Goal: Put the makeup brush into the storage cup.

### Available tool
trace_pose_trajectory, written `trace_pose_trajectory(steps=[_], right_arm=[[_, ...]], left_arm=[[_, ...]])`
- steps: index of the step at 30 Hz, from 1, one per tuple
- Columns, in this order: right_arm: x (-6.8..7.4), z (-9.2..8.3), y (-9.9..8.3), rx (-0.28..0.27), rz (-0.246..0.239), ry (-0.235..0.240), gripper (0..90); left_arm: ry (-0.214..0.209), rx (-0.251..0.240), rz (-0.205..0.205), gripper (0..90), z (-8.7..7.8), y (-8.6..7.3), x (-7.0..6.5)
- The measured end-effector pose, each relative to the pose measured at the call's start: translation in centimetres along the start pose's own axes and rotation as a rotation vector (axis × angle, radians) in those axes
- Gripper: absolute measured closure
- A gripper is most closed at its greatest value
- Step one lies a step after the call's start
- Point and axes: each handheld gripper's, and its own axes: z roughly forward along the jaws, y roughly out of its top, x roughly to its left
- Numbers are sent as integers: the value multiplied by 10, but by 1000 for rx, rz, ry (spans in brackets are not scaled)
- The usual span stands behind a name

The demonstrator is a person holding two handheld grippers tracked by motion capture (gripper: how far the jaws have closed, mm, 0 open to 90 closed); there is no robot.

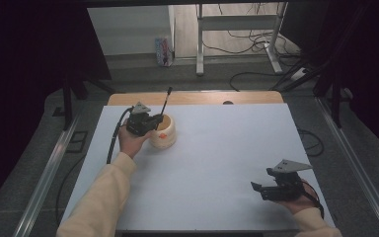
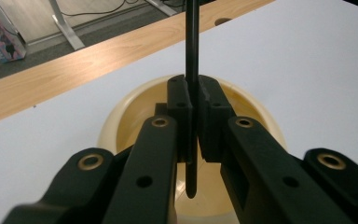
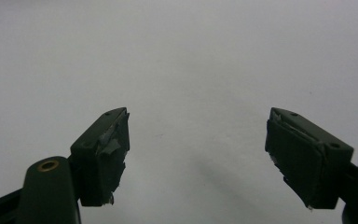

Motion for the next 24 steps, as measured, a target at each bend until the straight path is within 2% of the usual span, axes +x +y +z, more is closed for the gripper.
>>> trace_pose_trajectory(steps=[9,11,13,20,24], right_arm=[[0,0,0,-1,0,0,217],[0,0,0,-1,-1,-1,217],[0,0,0,-1,0,0,217],[0,0,1,-2,1,0,216],[1,0,1,-1,1,1,217]], left_arm=[[1,1,-7,830,1,-7,2],[22,-22,-18,697,-2,-6,2],[23,-42,-27,606,-5,-5,3],[9,-73,-33,399,-16,-2,2],[-17,-77,-39,305,-23,1,-1]])
